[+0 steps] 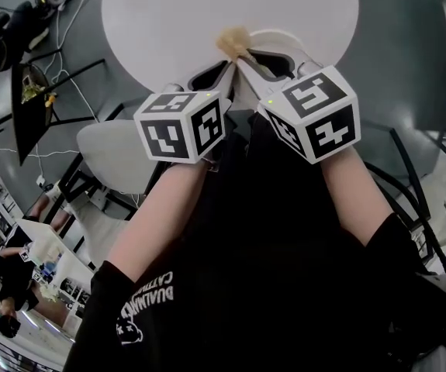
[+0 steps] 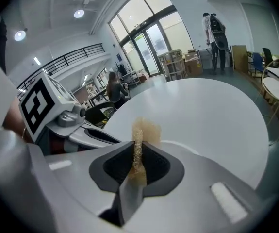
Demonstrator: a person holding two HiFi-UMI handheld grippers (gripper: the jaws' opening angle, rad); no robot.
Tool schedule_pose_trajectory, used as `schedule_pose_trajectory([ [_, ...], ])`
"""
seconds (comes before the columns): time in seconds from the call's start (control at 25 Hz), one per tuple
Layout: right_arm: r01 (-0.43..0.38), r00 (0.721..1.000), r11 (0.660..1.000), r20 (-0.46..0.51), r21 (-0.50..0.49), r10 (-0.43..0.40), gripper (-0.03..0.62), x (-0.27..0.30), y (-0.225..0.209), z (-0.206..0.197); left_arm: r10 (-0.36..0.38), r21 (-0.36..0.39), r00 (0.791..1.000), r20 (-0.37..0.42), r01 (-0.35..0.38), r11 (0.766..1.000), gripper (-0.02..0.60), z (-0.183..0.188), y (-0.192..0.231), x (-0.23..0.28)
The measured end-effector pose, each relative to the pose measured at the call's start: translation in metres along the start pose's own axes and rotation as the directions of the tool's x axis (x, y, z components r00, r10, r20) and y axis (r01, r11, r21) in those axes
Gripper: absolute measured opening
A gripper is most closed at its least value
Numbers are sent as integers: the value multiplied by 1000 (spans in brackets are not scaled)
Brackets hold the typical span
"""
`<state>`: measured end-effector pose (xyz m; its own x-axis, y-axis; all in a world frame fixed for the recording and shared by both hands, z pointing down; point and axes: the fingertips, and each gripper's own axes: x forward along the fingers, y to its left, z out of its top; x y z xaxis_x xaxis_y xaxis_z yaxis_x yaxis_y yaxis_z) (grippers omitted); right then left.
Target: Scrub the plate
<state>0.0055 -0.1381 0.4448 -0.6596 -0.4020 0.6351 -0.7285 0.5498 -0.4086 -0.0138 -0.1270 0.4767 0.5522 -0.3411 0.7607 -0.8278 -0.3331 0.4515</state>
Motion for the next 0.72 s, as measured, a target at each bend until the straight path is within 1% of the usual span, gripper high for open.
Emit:
schedule_pose_trajectory([
  [0.12,16,999,1000,-42,-16,-17,52,3,-5,-7,-6,-8,1000,7,6,1000,35,-1,-3,0],
  [0.28,43,997,999,-63,-28,-44,52,1,-10,-12,-19,-34,1000,20,20,999,35,-5,-4,0],
  [0.44,116,990,991,-67,-66,-121,52,-5,-24,-12,-20,-46,1000,23,21,999,34,-6,-4,-1],
  [0.72,214,972,974,-79,-76,-220,52,-20,-43,-15,-13,-93,999,41,17,996,31,-12,-1,-10],
])
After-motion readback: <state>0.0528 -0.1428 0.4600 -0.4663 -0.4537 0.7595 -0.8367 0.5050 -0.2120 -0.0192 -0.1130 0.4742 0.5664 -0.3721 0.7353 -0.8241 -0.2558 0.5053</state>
